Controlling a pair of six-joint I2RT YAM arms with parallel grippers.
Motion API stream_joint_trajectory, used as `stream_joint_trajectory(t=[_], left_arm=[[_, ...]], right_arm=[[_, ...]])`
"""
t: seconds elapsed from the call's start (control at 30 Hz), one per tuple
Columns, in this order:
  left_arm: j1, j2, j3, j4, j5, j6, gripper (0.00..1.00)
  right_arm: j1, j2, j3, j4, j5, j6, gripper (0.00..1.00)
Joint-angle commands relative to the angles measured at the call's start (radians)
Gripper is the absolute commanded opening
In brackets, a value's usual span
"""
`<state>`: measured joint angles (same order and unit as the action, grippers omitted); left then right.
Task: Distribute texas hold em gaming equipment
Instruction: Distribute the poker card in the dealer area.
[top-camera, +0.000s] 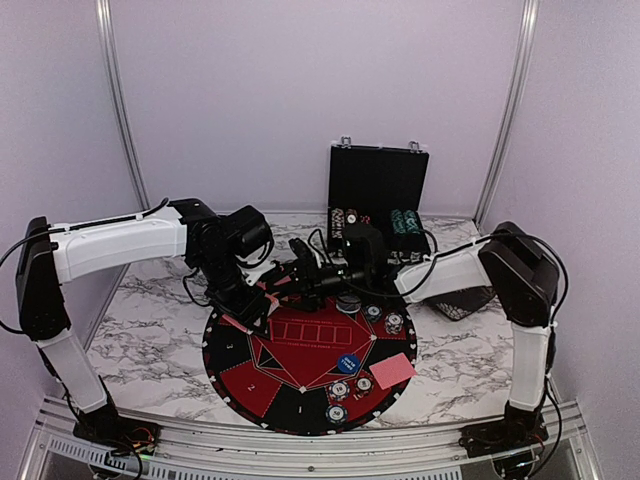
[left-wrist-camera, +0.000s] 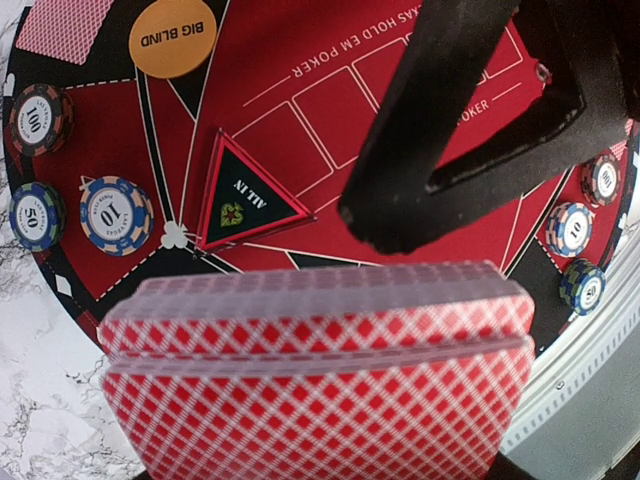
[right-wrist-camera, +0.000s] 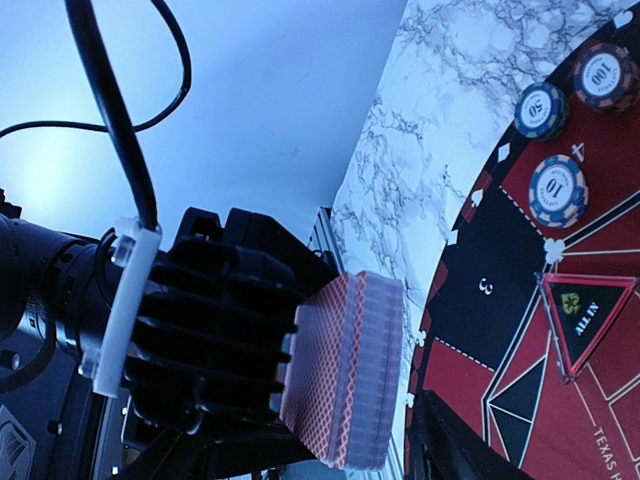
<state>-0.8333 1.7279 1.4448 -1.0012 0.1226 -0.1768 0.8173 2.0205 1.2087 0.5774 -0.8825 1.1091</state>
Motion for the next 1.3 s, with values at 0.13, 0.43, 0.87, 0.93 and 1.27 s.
stream_joint_trajectory(t=[0.13,0.43,0.87,0.93,1.27], left_arm=[[-0.003,0.003,0.041,-0.022,0.006,-0.003,0.50],[-0.004,0.004,0.045,-0.022,0.008,0.000,0.50],[-0.004,-0.006,0.032,-0.022,0.003,0.003,0.50],[-0.003,-0.007,0.031,-0.022,0.004,0.004,0.50],[-0.003,-0.006,0.026,-0.022,0.003,0.009,0.50]], right_arm=[[0.028,0.051,0.027,0.070,-0.004,0.039,0.59],[0.034,0.091,0.068,0.049,0.014,0.039,0.54],[0.028,0.092,0.075,-0.060,0.054,-0.024,0.45],[0.024,0.087,0.067,-0.060,0.056,-0.024,0.44],[0.004,0.062,0.048,-0.075,0.068,-0.035,0.42]])
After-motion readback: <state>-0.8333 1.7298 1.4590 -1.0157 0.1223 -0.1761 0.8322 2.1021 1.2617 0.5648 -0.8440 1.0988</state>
